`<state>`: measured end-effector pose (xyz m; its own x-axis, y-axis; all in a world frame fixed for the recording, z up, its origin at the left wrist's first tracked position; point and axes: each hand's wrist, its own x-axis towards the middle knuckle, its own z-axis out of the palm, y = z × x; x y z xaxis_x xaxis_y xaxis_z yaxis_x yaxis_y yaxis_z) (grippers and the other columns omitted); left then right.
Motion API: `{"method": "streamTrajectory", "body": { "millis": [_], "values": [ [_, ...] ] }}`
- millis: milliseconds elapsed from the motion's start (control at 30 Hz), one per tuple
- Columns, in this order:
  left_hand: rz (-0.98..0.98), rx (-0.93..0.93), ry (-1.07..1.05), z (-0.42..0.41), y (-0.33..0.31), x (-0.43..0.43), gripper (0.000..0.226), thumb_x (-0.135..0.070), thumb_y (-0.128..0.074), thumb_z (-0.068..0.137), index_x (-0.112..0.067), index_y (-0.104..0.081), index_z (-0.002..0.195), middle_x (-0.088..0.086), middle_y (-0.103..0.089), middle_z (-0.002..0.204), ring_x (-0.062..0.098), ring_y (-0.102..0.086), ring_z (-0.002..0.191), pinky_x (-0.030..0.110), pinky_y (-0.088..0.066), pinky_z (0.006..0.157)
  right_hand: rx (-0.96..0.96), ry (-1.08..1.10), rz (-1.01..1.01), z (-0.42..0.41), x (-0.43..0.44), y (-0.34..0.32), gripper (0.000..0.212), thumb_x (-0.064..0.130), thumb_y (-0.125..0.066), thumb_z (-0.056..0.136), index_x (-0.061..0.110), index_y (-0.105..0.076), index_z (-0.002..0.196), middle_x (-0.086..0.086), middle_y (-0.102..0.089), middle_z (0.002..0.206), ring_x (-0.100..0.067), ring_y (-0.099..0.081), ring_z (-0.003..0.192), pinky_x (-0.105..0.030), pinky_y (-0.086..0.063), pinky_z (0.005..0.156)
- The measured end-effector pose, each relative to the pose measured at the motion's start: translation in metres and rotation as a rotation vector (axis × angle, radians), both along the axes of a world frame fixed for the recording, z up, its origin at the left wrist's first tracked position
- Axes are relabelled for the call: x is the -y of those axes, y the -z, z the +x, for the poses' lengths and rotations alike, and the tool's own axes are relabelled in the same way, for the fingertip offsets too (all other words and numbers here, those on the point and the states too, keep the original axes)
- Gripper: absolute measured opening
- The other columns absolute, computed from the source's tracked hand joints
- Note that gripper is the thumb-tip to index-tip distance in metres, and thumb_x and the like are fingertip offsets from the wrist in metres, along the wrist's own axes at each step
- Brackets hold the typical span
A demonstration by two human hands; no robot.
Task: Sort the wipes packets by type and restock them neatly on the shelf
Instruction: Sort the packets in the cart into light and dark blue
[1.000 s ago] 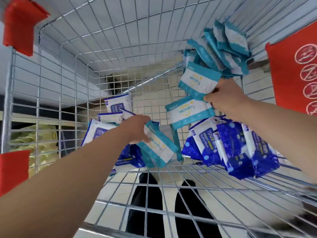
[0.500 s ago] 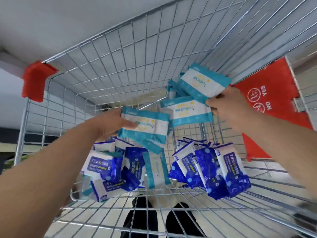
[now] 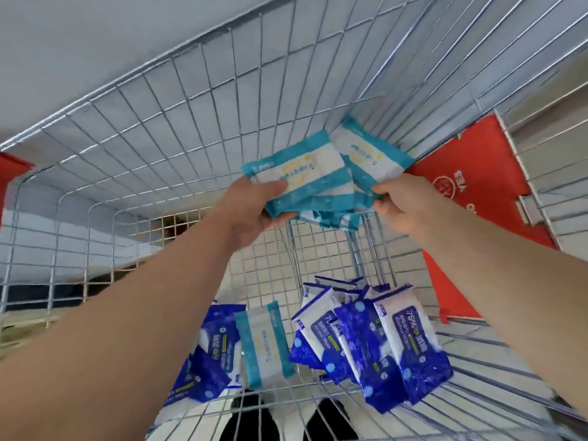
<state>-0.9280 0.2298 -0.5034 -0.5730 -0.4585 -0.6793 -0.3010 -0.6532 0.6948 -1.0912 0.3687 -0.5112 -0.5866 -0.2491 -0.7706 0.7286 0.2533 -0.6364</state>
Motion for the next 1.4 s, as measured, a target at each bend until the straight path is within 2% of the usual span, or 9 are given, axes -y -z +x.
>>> {"method": "streamTrajectory", "body": {
  "millis": [100, 233, 367, 600, 733, 867, 967, 1133, 1400],
  "values": [
    [-0.029, 0.06, -0.081, -0.023, 0.002, -0.003, 0.014, -0.006, -0.057, 0.094, -0.006, -0.055, 0.108, 0.012, -0.067, 0.109, 0.027, -0.069, 0.098, 0.041, -0.058, 0.083, 0.048, 0.041, -0.082, -0.004, -0.002, -0.006, 0.015, -0.001, -0.044, 0.095, 0.008, -0.054, 0.09, -0.011, -0.065, 0.094, -0.024, -0.066, 0.083, -0.043, -0.058, 0.072],
    [-0.155, 0.122, -0.041, -0.053, 0.007, -0.007, 0.014, -0.017, -0.054, 0.097, -0.006, -0.055, 0.106, 0.012, -0.066, 0.106, 0.023, -0.069, 0.089, 0.038, -0.059, 0.08, 0.127, -0.054, -0.125, -0.012, -0.008, -0.012, 0.017, 0.02, -0.039, 0.102, 0.015, -0.055, 0.099, -0.008, -0.066, 0.111, -0.027, -0.063, 0.105, -0.057, -0.043, 0.097],
    [-0.375, 0.283, 0.245, -0.064, 0.016, -0.008, 0.054, -0.046, -0.067, 0.08, -0.013, -0.054, 0.12, 0.009, -0.063, 0.116, 0.023, -0.068, 0.093, 0.039, -0.059, 0.08, 0.094, -0.152, -0.114, -0.013, -0.008, -0.007, 0.003, 0.015, -0.055, 0.095, 0.016, -0.057, 0.096, -0.006, -0.067, 0.105, -0.024, -0.064, 0.104, -0.055, -0.046, 0.097],
    [-0.447, 0.261, 0.069, -0.078, 0.024, -0.014, 0.066, -0.042, -0.076, 0.078, -0.013, -0.037, 0.122, 0.008, -0.057, 0.112, 0.025, -0.065, 0.097, 0.042, -0.057, 0.083, -0.042, -0.117, -0.048, -0.016, 0.004, 0.013, 0.018, 0.014, -0.062, 0.091, 0.014, -0.058, 0.109, -0.007, -0.066, 0.114, -0.022, -0.064, 0.103, -0.046, -0.051, 0.094],
    [-0.37, 0.27, 0.09, -0.061, 0.03, -0.018, 0.071, -0.05, -0.074, 0.076, -0.007, -0.044, 0.123, 0.008, -0.06, 0.115, 0.022, -0.066, 0.096, 0.04, -0.059, 0.08, -0.016, -0.118, -0.044, -0.005, -0.007, 0.016, 0.01, 0.015, -0.064, 0.09, 0.013, -0.062, 0.099, -0.003, -0.068, 0.104, -0.019, -0.064, 0.102, -0.036, -0.049, 0.097],
    [-0.308, 0.205, 0.137, -0.044, 0.031, -0.027, 0.043, -0.039, -0.071, 0.084, -0.007, -0.056, 0.109, 0.007, -0.066, 0.106, 0.017, -0.069, 0.088, 0.03, -0.061, 0.068, 0.0, -0.149, -0.013, 0.002, -0.015, 0.015, 0.013, 0.016, -0.068, 0.086, 0.014, -0.06, 0.095, -0.002, -0.066, 0.105, -0.014, -0.062, 0.102, -0.033, -0.043, 0.105],
    [-0.259, 0.158, 0.127, -0.04, 0.025, -0.034, 0.026, -0.024, -0.07, 0.087, -0.009, -0.056, 0.102, 0.01, -0.069, 0.095, 0.02, -0.071, 0.073, 0.03, -0.061, 0.062, -0.051, -0.192, 0.039, 0.005, -0.016, 0.013, 0.019, 0.019, -0.067, 0.087, 0.014, -0.059, 0.104, -0.003, -0.065, 0.109, -0.017, -0.062, 0.103, -0.033, -0.051, 0.095],
    [-0.222, 0.095, -0.006, -0.049, 0.016, -0.033, 0.041, -0.02, -0.071, 0.086, 0.001, -0.051, 0.115, 0.015, -0.069, 0.089, 0.02, -0.072, 0.066, 0.028, -0.06, 0.063, -0.154, -0.228, 0.124, -0.002, -0.008, -0.001, 0.014, 0.023, -0.058, 0.094, 0.015, -0.056, 0.105, -0.002, -0.061, 0.097, -0.017, -0.063, 0.082, -0.029, -0.058, 0.07],
    [-0.402, 0.143, 0.092, -0.059, 0.018, -0.03, 0.024, -0.02, -0.073, 0.085, -0.012, -0.051, 0.089, 0.009, -0.067, 0.085, 0.02, -0.071, 0.063, 0.033, -0.061, 0.061, -0.184, -0.204, 0.023, -0.001, -0.008, 0.005, 0.011, 0.014, -0.057, 0.094, 0.016, -0.055, 0.083, -0.001, -0.061, 0.092, -0.011, -0.059, 0.082, -0.028, -0.051, 0.092]
  ]
}}
